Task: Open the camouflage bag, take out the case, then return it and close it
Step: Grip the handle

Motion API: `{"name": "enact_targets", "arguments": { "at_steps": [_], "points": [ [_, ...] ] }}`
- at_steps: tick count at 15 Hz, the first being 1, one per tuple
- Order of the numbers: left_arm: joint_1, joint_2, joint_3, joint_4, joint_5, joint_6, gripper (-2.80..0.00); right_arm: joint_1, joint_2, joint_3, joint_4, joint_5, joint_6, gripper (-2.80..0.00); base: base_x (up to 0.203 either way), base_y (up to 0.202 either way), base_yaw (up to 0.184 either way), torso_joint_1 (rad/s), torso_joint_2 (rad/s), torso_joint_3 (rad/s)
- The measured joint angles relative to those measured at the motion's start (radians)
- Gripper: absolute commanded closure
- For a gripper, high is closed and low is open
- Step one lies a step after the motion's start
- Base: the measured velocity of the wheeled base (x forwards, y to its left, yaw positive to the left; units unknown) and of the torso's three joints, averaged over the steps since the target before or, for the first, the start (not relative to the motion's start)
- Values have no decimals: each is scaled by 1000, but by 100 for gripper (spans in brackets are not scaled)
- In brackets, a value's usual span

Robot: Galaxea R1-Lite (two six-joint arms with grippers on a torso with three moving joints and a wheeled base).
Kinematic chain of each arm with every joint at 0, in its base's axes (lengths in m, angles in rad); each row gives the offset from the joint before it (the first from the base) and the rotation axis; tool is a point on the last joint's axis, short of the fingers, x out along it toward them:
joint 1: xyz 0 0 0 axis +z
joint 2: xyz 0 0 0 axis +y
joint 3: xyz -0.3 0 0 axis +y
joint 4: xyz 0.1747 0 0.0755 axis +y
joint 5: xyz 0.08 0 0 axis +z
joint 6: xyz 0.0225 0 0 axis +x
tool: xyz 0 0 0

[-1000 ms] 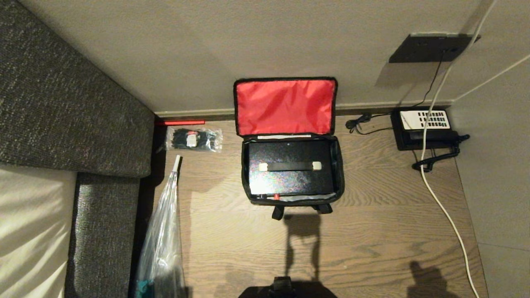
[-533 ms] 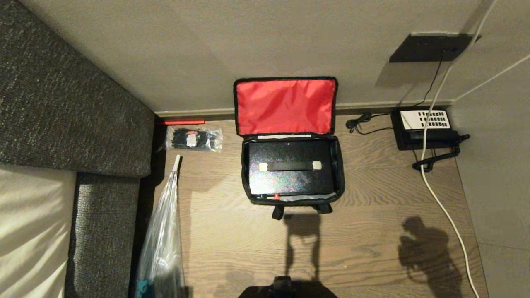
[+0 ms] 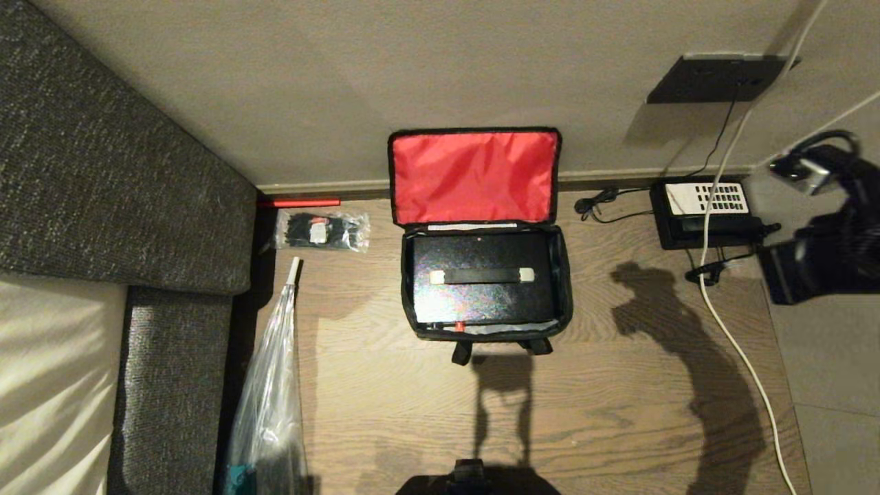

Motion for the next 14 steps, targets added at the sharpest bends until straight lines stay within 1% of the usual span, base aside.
{"name": "enact_targets", "arguments": {
  "at_steps": [2, 3, 4, 5, 7, 9, 11, 12, 14],
  "points": [
    [0, 0, 0, 0, 0, 0, 0, 98, 135, -22, -147, -102, -4, 0, 0, 0, 0, 0, 0, 0],
    [0, 0, 0, 0, 0, 0, 0, 149, 193, -28, -229, -138, -7, -280, 0, 0, 0, 0, 0, 0],
    [0, 0, 0, 0, 0, 1, 0, 194, 243, -34, -293, -159, -8, -280, 0, 0, 0, 0, 0, 0],
    [0, 0, 0, 0, 0, 0, 0, 238, 282, -41, -329, -174, -10, -280, 0, 0, 0, 0, 0, 0],
    [0, 0, 0, 0, 0, 0, 0, 328, 348, -46, -355, -236, -14, -280, 0, 0, 0, 0, 0, 0],
    [0, 0, 0, 0, 0, 0, 0, 384, 388, -48, -359, -264, -15, -280, 0, 0, 0, 0, 0, 0],
    [0, 0, 0, 0, 0, 0, 0, 417, 415, -48, -367, -276, -28, -280, 0, 0, 0, 0, 0, 0],
    [0, 0, 0, 0, 0, 0, 0, 431, 428, -44, -382, -323, -59, -280, 0, 0, 0, 0, 0, 0],
    [0, 0, 0, -1, 0, 0, 0, 459, 454, -32, -405, -463, -100, -280, 0, 0, 0, 0, 0, 0]
  ]
}}
